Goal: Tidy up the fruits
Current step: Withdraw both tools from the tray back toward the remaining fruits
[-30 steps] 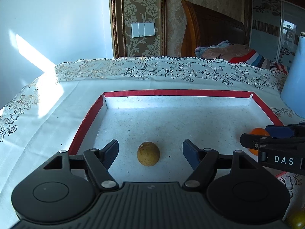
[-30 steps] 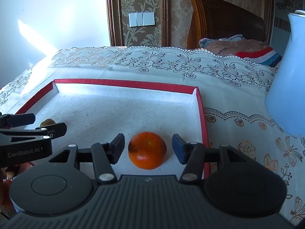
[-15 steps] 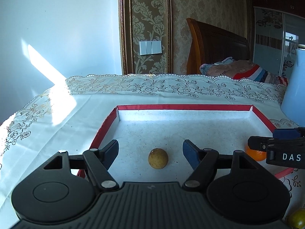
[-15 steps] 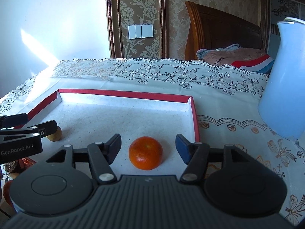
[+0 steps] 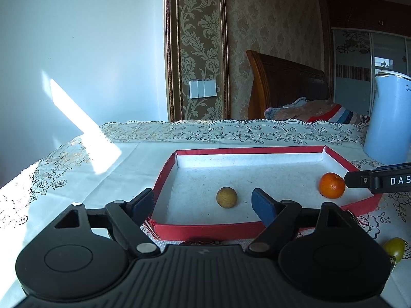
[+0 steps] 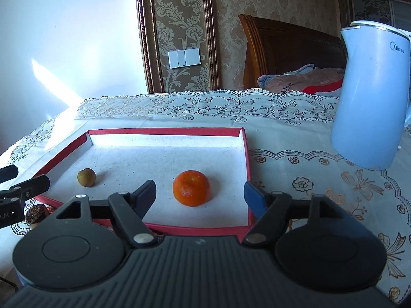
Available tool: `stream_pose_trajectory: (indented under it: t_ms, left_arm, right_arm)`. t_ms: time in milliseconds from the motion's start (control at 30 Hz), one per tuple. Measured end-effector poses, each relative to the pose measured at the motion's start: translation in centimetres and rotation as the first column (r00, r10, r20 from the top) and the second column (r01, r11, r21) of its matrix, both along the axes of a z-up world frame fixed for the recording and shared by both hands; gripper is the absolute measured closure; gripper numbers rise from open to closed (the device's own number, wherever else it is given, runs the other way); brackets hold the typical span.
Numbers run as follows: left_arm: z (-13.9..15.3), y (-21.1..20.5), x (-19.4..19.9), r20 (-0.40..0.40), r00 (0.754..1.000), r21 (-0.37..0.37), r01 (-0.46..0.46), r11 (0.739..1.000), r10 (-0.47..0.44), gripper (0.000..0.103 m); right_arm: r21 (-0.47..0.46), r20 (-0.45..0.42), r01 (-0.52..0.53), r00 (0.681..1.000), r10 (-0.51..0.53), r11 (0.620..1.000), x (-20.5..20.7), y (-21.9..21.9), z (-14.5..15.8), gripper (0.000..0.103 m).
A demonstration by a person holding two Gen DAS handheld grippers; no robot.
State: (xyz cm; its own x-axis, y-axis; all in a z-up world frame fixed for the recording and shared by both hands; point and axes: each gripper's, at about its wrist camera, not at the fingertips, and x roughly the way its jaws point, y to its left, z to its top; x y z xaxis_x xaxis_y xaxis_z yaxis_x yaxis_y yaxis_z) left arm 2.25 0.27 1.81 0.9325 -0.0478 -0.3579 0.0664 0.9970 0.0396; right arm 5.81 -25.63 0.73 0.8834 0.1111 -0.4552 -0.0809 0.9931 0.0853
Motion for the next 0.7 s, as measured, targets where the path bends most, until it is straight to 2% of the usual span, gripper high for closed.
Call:
stream_pose_trajectory:
  t_ms: [167, 367, 467, 500, 600, 700]
  left_arm:
    - [-0.3, 0.9, -1.4, -0.009, 1.000, -0.020, 0.023, 1.000, -0.023, 0.020]
    - [-1.8, 1.1, -3.3, -0.062, 0.991, -0.018, 0.114, 0.993, -0.115, 0.020]
    - [-1.9, 2.2, -3.1, -0.081, 0.984, -0.098, 0.152, 0.984, -0.160, 0.020]
    - [-2.0, 2.2, -2.8, -0.097, 0.984, -0.101, 0.137, 0.985, -0.147, 0.020]
    - [-2.3, 1.7, -2.4, -0.130, 0.983, -0.072, 0.122, 0.990, -0.130, 0.020]
    - [-2.5, 1.1, -2.7, -0.130, 0.980, -0.035, 0.144, 0.989, -0.148, 0.020]
  right_arm:
    - [0.023, 0.009, 0.011, 1.000, -0.011, 1.000, -2.0, -0.8, -0.5, 0.028]
    - [0.068, 0.006, 0.038, 0.999, -0.039, 0.997, -3.4, -2.2, -1.3, 0.025]
    - [0.090, 0.007, 0.053, 0.999, -0.054, 0.995, -3.4, -2.6, -1.3, 0.025]
    - [0.090, 0.003, 0.053, 0.999, -0.054, 0.994, -3.4, -2.7, -1.3, 0.025]
    - [0.079, -0.003, 0.051, 0.999, -0.050, 0.996, -3.5, -2.5, -1.5, 0.025]
    - [0.074, 0.001, 0.049, 0.999, -0.050, 0.996, -4.3, -2.7, -1.5, 0.024]
